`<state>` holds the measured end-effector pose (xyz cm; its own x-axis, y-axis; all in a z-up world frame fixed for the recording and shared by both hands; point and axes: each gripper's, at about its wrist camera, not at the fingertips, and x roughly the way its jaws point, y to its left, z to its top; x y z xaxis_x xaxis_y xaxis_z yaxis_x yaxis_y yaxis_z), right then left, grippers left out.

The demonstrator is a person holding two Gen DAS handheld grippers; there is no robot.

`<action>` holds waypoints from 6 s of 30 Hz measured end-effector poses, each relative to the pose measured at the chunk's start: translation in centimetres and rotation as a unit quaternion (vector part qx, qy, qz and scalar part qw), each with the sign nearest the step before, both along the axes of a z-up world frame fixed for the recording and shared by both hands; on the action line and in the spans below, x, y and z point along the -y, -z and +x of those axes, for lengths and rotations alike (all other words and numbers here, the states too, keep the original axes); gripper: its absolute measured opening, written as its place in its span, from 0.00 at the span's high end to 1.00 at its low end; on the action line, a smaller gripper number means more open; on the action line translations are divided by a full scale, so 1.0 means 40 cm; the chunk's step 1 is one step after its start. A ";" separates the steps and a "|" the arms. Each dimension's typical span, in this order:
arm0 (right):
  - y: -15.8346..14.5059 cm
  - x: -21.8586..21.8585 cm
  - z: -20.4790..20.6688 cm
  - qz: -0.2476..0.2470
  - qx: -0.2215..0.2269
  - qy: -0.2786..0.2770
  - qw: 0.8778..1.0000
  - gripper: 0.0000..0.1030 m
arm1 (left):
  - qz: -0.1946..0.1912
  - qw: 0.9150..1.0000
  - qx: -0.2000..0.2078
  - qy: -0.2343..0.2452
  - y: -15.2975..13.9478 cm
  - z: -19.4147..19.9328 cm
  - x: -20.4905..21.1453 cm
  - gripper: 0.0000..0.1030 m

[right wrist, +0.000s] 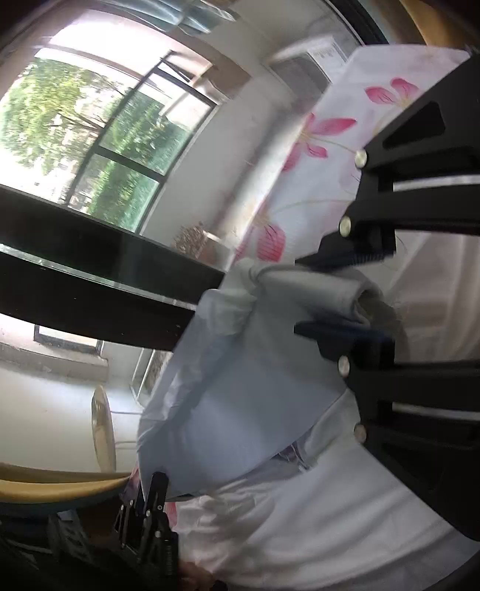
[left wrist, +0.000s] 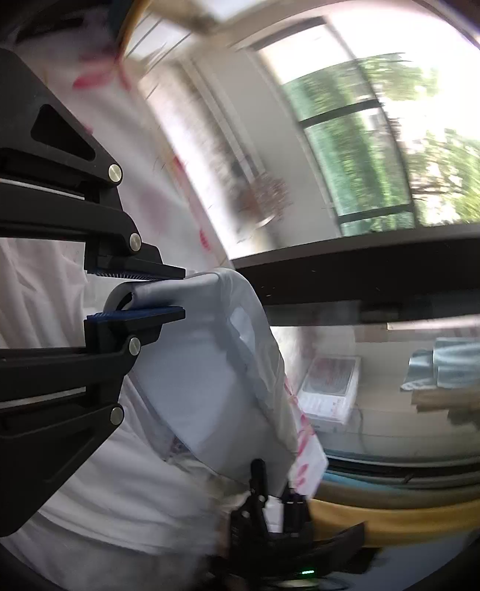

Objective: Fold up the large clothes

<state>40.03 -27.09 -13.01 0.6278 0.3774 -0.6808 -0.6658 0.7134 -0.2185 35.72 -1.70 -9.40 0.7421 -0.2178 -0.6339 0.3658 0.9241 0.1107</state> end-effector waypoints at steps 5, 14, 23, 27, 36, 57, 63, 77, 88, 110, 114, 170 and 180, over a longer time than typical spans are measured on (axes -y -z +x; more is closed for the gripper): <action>0.004 0.008 -0.063 0.007 0.001 -0.019 1.000 0.54 | 0.017 1.000 0.023 0.005 0.004 -0.047 0.008 0.85; 0.042 -0.018 -0.146 -0.065 0.060 0.001 0.996 0.54 | 0.041 0.998 0.052 0.022 -0.006 -0.136 0.024 0.85; 0.023 -0.005 -0.217 -0.062 0.078 0.002 0.995 0.54 | 0.022 0.998 0.046 0.026 -0.006 -0.192 0.015 0.85; 0.022 0.008 -0.243 -0.042 0.058 0.004 0.997 0.54 | 0.003 0.999 0.039 0.033 -0.010 -0.220 0.015 0.85; 0.038 0.041 -0.300 -0.043 0.026 0.012 0.999 0.54 | 0.000 0.999 0.019 0.034 0.007 -0.310 0.011 0.85; -0.076 -0.125 -0.250 0.086 -0.023 -0.028 0.996 0.58 | -0.139 0.990 0.016 -0.037 -0.084 -0.354 -0.035 0.71; -0.036 -0.101 -0.309 0.067 -0.057 -0.039 0.995 0.98 | -0.169 0.985 -0.016 -0.044 -0.050 -0.344 -0.033 0.71; 0.049 -0.068 -0.485 0.023 -0.128 -0.077 0.988 0.96 | -0.161 0.982 -0.059 -0.079 0.003 -0.334 -0.040 0.71; -0.109 -0.015 -0.428 0.072 -0.052 -0.055 0.994 0.48 | -0.164 0.982 -0.063 -0.069 -0.004 -0.303 -0.009 0.71; -0.022 -0.033 -0.312 -0.001 -0.058 0.060 0.997 0.20 | -0.124 0.982 -0.094 -0.104 0.032 -0.305 -0.037 0.64; -0.065 -0.065 -0.292 0.016 -0.033 0.051 0.998 0.19 | -0.145 0.982 -0.060 -0.106 -0.014 -0.302 -0.043 0.64; -0.109 0.063 -0.414 0.025 -0.011 0.164 0.986 0.11 | -0.142 0.968 -0.031 -0.204 -0.040 -0.510 -0.072 0.58; -0.107 0.154 -0.494 0.031 -0.010 0.192 0.981 0.11 | -0.142 0.958 -0.026 -0.247 -0.024 -0.652 -0.139 0.58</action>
